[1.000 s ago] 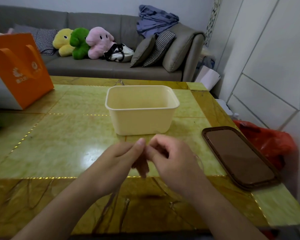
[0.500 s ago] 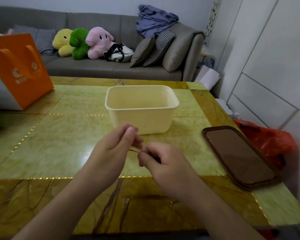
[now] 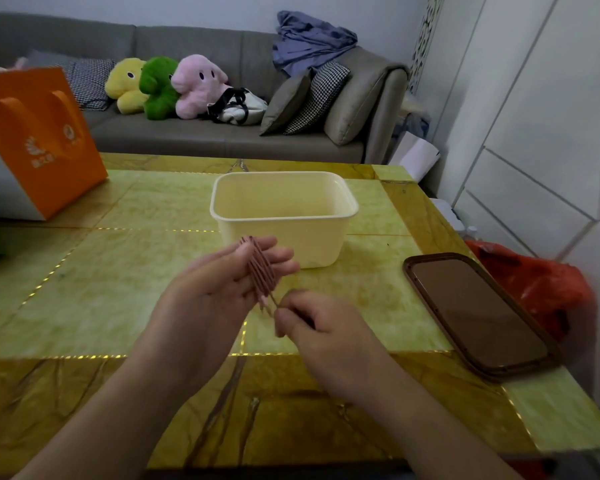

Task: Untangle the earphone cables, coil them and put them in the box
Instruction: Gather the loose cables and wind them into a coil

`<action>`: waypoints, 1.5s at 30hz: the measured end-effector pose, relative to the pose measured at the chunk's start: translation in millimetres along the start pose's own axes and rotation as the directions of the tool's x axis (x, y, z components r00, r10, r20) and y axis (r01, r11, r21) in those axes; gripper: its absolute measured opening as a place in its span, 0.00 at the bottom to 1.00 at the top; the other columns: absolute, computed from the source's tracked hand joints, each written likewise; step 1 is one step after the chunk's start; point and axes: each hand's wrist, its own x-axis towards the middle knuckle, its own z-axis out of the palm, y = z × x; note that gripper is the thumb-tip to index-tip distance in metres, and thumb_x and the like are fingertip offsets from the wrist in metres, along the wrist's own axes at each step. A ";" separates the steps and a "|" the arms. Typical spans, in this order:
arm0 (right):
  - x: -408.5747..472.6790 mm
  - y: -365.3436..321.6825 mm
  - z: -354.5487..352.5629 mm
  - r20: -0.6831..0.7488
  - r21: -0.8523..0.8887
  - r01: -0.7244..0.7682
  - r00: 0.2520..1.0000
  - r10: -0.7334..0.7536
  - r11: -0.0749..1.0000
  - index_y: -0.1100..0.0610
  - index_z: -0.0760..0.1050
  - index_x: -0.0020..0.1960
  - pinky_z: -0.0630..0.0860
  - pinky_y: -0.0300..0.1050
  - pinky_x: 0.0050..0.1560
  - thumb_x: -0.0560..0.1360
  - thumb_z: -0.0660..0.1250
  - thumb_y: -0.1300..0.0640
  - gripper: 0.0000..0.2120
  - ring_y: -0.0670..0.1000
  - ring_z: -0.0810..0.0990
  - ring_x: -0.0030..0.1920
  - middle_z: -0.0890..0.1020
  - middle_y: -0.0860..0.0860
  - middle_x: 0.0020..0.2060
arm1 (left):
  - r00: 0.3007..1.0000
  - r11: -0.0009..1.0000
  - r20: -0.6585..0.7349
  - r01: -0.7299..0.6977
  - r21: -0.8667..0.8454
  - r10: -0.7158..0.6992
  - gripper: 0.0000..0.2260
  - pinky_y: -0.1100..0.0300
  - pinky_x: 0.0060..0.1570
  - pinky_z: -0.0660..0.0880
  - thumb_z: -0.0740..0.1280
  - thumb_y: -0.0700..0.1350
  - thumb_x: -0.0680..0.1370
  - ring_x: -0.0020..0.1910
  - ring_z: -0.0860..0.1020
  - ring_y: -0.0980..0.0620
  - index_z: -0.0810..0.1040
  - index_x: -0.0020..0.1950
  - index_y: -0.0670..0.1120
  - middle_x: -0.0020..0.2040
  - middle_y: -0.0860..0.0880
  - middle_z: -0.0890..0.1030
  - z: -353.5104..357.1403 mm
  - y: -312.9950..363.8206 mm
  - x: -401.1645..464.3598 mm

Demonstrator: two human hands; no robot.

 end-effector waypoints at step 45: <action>1.0 -0.4 9.6 0.042 -0.030 -0.034 0.999 0.035 0.999 0.54 0.79 0.44 0.67 0.40 0.35 0.84 0.64 0.56 0.11 0.43 0.73 0.32 0.75 0.45 0.31 | 0.999 1.000 -0.034 -0.021 0.011 0.022 0.17 0.51 0.63 0.80 0.67 0.37 0.78 0.57 0.84 0.40 0.79 0.65 0.33 0.56 0.37 0.85 -2.5 -5.1 0.9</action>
